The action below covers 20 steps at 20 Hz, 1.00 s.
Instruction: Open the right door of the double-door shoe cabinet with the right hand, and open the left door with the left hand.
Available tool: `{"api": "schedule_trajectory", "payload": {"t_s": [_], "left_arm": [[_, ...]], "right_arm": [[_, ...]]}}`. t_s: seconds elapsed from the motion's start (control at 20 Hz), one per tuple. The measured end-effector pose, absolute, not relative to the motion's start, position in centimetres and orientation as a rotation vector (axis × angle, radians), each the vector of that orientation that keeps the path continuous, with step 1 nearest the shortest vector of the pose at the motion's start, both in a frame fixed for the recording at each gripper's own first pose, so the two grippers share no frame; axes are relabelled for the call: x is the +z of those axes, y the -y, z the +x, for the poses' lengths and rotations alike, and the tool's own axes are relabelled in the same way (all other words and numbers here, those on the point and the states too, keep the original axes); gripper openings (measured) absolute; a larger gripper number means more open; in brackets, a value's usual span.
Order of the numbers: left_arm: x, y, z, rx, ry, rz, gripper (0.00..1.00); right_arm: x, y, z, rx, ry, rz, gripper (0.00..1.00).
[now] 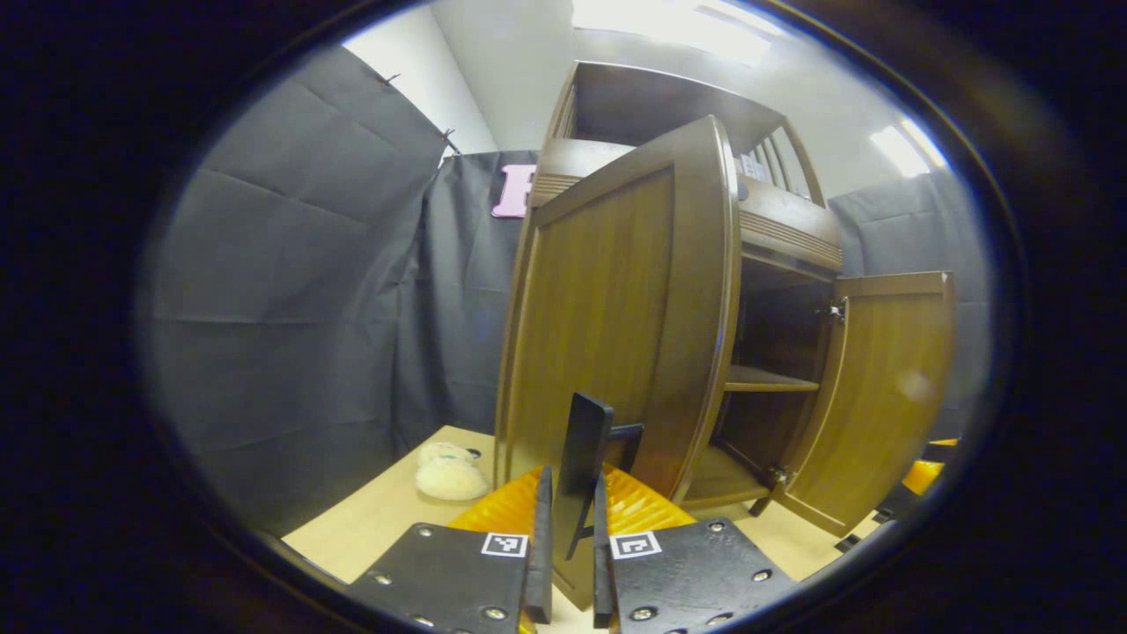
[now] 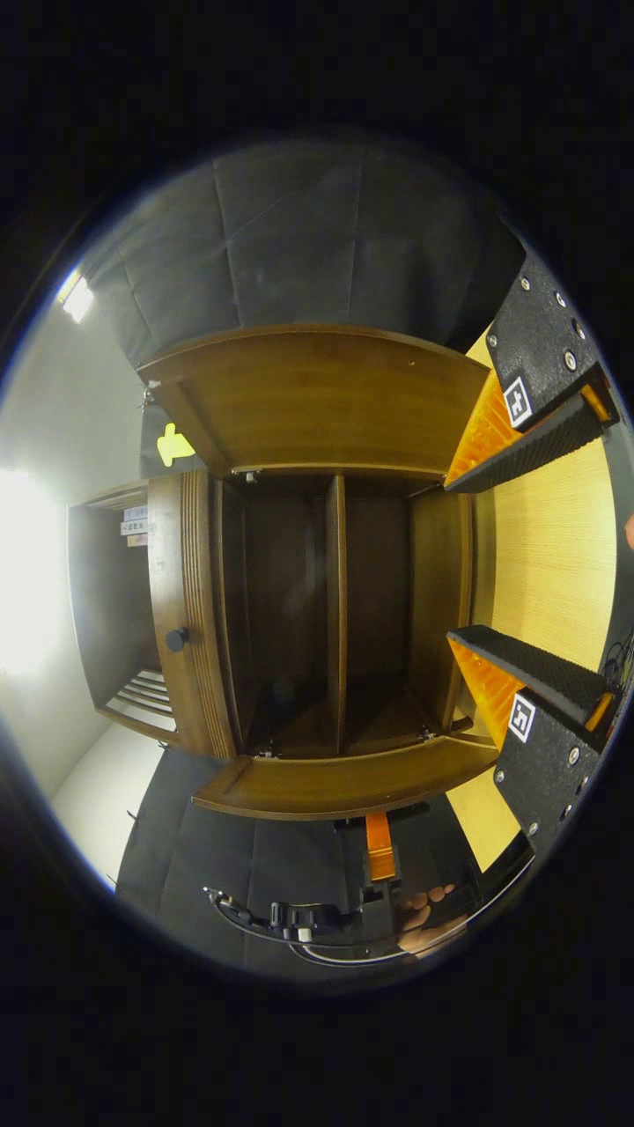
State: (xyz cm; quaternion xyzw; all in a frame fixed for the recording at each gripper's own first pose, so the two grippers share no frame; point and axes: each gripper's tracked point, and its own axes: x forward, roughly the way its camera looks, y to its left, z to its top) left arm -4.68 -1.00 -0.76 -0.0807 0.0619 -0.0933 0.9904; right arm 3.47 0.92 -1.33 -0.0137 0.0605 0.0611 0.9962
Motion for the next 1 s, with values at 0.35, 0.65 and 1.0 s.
{"api": "schedule_trajectory", "payload": {"t_s": [0.35, 0.65, 1.0], "left_arm": [[0.6, 1.4, -5.6, -0.105, -0.102, -0.128, 0.2], [0.8, 1.8, -5.6, -0.118, -0.084, -0.098, 0.17], [1.4, 2.4, -6.5, -0.123, -0.046, -0.015, 0.2]], "right_arm": [[-1.1, -4.2, 4.1, 0.149, -0.115, -0.035, 0.94], [-0.8, -7.4, 4.3, 0.153, -0.11, -0.037, 0.94], [-0.3, -9.8, 4.2, 0.1, -0.103, -0.041, 0.94]]}}
